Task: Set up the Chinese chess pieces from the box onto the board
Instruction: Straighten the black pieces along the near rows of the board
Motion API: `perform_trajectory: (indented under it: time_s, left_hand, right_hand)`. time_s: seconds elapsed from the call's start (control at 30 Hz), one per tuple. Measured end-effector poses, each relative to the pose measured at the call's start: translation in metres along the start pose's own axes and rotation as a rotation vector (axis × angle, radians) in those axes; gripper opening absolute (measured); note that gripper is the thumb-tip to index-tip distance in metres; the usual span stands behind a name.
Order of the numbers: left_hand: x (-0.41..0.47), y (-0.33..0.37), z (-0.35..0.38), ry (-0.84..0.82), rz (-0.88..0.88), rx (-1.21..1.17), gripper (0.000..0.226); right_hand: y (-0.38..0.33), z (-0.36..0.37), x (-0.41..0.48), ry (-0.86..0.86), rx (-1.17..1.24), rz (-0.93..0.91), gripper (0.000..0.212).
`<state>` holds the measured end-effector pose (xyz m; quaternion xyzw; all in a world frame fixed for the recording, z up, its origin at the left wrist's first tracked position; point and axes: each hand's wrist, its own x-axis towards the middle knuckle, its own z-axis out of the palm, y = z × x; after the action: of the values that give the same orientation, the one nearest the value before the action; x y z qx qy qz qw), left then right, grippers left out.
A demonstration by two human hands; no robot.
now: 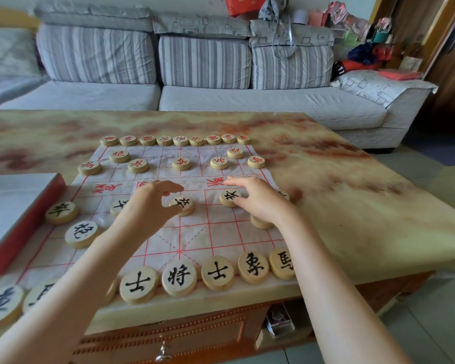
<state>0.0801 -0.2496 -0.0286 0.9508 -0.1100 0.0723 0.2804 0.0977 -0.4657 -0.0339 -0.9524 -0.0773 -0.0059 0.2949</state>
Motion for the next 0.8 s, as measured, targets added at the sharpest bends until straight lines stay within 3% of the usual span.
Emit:
perform_trajectory:
  time_s: [0.17,0.43,0.6,0.8]
  left_hand:
    - [0.002,-0.012,0.001,-0.074,0.065,0.099,0.048]
    - [0.021,-0.014,0.003,-0.218,0.216,0.132,0.050]
    - [0.025,-0.016,0.007,-0.200,0.202,0.134,0.040]
    - [0.024,-0.015,0.012,-0.068,0.093,0.205,0.044]
  right_hand:
    - [-0.001,0.009,0.005,-0.032,-0.071,-0.006,0.051]
    - [-0.004,0.012,0.006,0.031,-0.127,-0.013,0.037]
    - [-0.004,0.016,0.004,0.106,-0.142,0.017,0.049]
    - [-0.003,0.012,-0.001,0.042,-0.143,0.000,0.059]
